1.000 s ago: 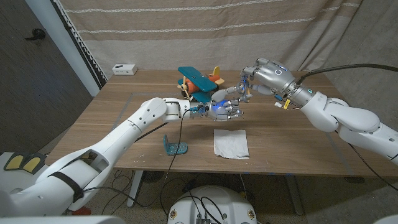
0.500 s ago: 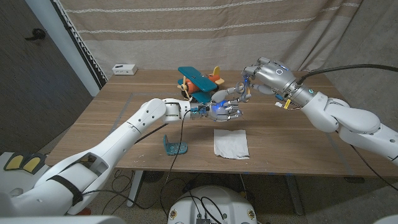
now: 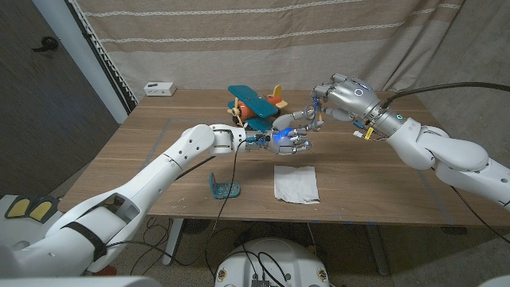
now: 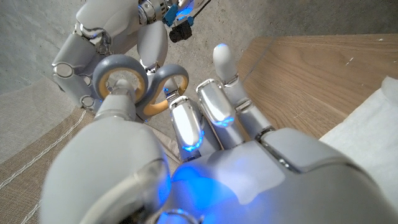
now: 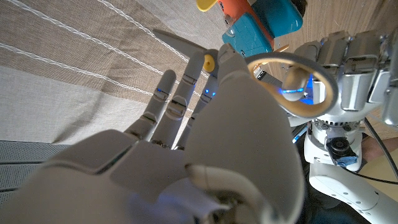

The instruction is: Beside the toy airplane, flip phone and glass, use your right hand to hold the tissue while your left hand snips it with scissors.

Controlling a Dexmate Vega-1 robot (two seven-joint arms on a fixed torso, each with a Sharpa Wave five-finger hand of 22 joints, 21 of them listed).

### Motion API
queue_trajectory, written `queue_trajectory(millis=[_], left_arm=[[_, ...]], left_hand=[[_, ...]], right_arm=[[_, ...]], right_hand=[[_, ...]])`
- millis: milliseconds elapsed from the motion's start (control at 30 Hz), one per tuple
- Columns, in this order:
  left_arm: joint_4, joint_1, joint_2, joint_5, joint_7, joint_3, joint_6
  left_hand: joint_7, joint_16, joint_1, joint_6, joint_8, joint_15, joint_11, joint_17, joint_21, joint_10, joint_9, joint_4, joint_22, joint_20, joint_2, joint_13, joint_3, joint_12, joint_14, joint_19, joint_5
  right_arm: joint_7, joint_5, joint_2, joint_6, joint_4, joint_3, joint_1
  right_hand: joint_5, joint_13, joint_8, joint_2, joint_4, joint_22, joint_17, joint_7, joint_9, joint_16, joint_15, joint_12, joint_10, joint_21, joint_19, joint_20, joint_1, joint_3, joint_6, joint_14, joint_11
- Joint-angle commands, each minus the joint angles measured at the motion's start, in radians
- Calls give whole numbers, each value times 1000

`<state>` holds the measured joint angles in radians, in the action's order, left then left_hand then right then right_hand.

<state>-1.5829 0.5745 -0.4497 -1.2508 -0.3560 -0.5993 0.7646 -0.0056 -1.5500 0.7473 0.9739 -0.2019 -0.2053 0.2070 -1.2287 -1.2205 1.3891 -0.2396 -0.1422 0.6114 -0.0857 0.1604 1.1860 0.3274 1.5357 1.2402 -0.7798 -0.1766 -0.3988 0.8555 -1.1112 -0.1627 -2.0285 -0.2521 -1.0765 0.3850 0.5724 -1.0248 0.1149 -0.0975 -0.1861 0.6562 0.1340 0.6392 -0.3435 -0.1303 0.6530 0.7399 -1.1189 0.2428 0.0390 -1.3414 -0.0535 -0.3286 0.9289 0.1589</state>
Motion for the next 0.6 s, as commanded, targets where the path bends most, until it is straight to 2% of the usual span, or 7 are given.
queue_trajectory(millis=[33, 300, 367, 600], left_arm=[[0, -10, 8, 6, -2, -8, -2], [20, -16, 22, -4, -20, -14, 7], [16, -11, 25, -12, 0, -8, 11], [8, 0, 29, -35, 52, 6, 28]], left_hand=[[2, -4, -6, 5, -4, 4, 0, -6, -8, 0, -3, -4, 0, -124, 18, -4, -13, 2, 6, 1, 2], [-17, -5, 20, 2, -1, 3, 0, -5, -9, 7, -2, -18, -4, -126, 11, -7, -9, 3, 6, 5, -1], [-20, -5, 23, 2, -1, 3, 0, -5, -8, 7, -2, -18, -5, -126, 10, -9, -8, 3, 6, 6, -1], [-29, 1, 88, 56, -21, 3, 1, -4, -24, 21, -21, -19, -11, -125, -26, 9, 31, 23, 9, 13, -3]], right_arm=[[-5, 1, 2, 6, 4, -7, -2], [1, 0, 5, 10, 3, -13, 2], [3, -2, 5, 10, 4, -14, 5], [7, -5, 7, 8, 8, -19, 12]], right_hand=[[4, 159, -4, 52, 2, -2, 4, 5, 0, 4, -113, 4, 76, -6, -4, 122, -43, -5, -2, 14, 54], [4, 161, -5, 51, 1, -2, 5, 7, 3, 5, -113, 5, 76, -7, -4, 124, -44, -5, 2, 15, 54], [4, 161, -5, 52, 2, -2, 6, 8, 2, 5, -113, 5, 76, -8, -5, 124, -44, -5, 2, 16, 54], [4, 162, -6, 52, 2, -2, 5, 6, 1, 8, -113, 5, 77, -9, -5, 123, -43, -4, 1, 15, 53]])
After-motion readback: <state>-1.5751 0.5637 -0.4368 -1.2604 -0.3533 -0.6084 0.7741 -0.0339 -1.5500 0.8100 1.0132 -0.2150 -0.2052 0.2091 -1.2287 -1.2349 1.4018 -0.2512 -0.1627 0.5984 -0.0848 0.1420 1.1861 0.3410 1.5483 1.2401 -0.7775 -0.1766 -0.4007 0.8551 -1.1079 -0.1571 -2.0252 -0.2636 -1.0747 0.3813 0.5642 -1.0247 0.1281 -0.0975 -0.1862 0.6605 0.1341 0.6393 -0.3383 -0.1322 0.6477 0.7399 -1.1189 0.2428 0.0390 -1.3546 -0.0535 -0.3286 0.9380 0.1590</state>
